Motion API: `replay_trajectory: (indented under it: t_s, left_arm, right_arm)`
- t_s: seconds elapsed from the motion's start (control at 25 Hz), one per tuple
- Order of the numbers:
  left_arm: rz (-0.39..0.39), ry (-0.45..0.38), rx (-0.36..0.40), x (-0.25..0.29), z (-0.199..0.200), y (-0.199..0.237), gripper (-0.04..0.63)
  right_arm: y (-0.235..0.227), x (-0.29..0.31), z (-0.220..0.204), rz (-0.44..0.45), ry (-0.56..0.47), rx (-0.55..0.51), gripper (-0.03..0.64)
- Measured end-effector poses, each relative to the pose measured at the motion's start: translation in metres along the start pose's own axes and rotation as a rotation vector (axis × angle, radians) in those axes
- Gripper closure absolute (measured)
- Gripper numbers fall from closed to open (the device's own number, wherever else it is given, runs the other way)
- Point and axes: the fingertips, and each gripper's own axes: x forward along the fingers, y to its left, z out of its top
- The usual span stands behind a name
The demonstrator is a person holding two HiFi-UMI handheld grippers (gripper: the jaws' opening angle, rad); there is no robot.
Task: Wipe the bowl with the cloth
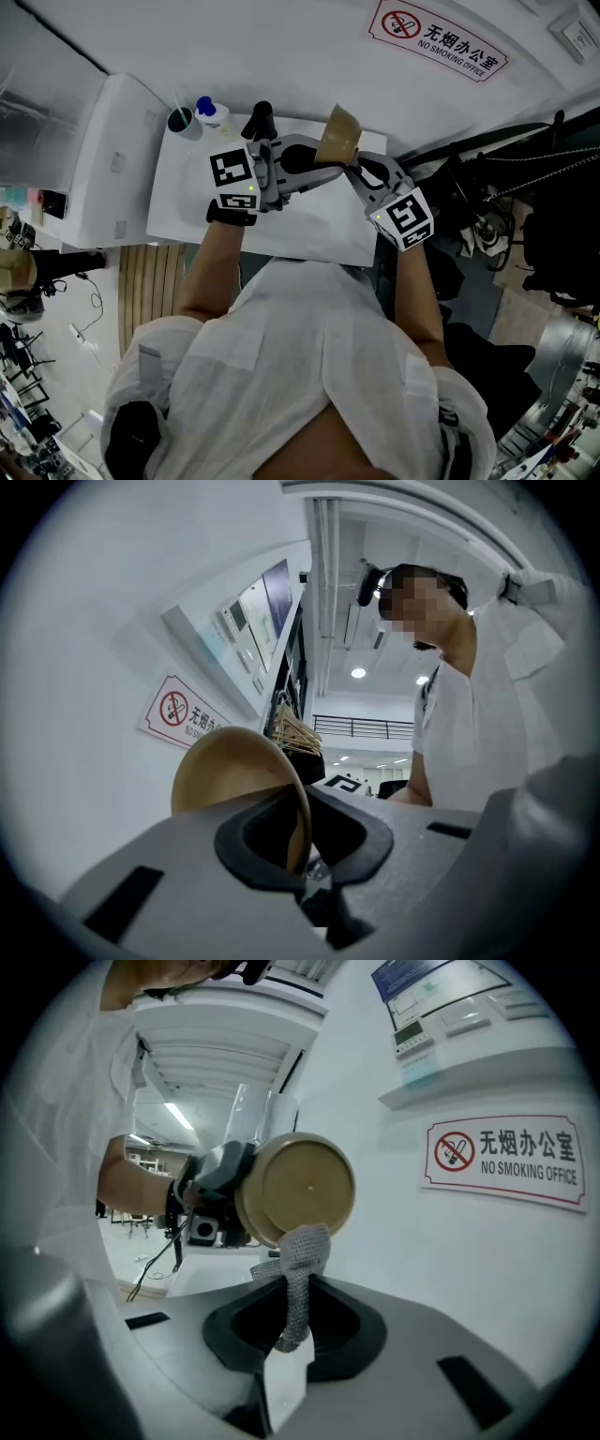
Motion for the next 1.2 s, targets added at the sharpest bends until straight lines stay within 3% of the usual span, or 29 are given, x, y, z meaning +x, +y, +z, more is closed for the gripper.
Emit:
replay_trajectory:
  t_s: [0.28, 0.56, 0.96, 1.2]
  left_arm:
    - [-0.133, 0.076, -0.081, -0.005, -0.019, -0.022, 0.563]
    - [-0.171, 0.16, -0.093, -0.006, -0.037, -0.029, 0.563]
    - [-0.129, 0.27, -0.085, -0.004, -0.064, -0.018, 0.563]
    - [-0.059, 0.295, -0.071, -0.002, -0.075, -0.005, 0.566]
  right_arm:
    - [-0.019, -0.003, -0.003, -0.043, 0.028, -0.066, 0.558]
    - [-0.028, -0.007, 0.005, -0.086, 0.05, -0.167, 0.558]
    - [-0.022, -0.018, 0.033, -0.095, 0.029, -0.307, 0.558]
    - [-0.004, -0.021, 0.043, -0.066, 0.058, -0.365, 0.558]
